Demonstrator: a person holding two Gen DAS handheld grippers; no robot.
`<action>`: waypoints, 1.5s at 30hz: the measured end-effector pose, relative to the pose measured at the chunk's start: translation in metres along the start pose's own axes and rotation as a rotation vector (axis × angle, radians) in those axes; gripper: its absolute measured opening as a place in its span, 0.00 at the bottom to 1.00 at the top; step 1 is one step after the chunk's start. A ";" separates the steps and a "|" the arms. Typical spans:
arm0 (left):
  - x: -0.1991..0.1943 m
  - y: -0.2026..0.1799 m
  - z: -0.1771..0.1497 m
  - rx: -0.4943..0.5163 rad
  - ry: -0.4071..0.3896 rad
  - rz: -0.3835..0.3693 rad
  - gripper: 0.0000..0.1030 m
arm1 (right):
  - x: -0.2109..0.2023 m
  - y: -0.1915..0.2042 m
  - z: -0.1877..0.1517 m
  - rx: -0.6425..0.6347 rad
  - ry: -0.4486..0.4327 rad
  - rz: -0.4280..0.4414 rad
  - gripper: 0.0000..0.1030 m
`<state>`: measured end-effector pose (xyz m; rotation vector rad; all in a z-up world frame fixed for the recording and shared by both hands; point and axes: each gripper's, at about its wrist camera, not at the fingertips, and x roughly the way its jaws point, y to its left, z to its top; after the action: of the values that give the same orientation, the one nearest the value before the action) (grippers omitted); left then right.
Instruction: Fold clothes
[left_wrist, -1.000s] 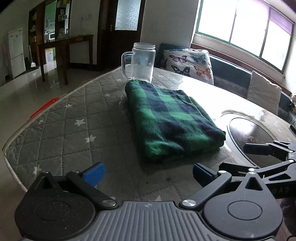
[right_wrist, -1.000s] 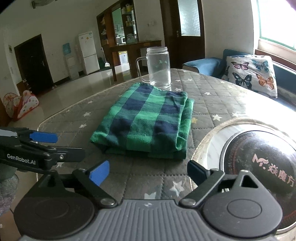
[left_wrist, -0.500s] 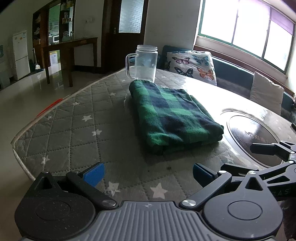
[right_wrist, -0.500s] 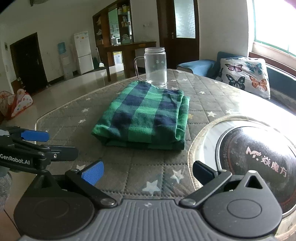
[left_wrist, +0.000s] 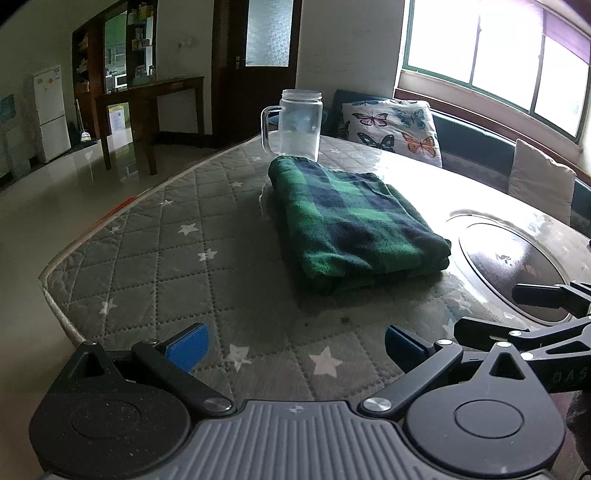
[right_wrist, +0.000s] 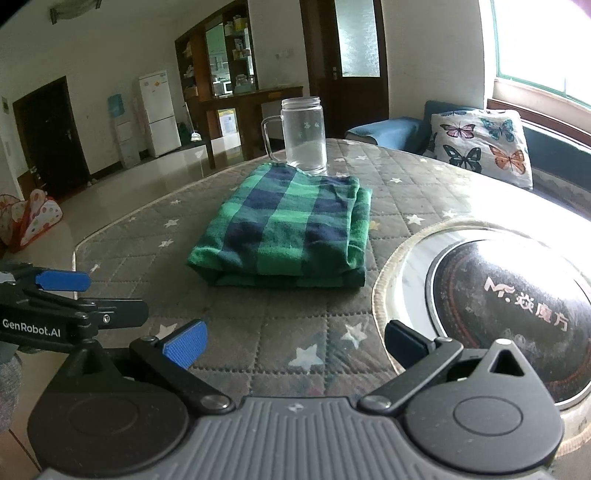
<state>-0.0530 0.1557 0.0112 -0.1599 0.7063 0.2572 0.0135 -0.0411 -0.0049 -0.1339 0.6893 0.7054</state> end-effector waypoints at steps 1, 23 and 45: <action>-0.001 0.000 -0.001 0.002 -0.001 0.002 1.00 | -0.001 0.000 -0.001 0.002 0.001 0.001 1.00; -0.012 -0.003 -0.017 0.008 -0.016 0.043 1.00 | -0.013 0.014 -0.016 -0.017 -0.014 -0.015 1.00; -0.002 -0.008 -0.024 -0.001 0.011 0.055 1.00 | -0.011 0.008 -0.024 0.010 0.010 -0.032 1.00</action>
<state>-0.0668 0.1421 -0.0047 -0.1434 0.7224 0.3095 -0.0107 -0.0489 -0.0156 -0.1388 0.6988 0.6705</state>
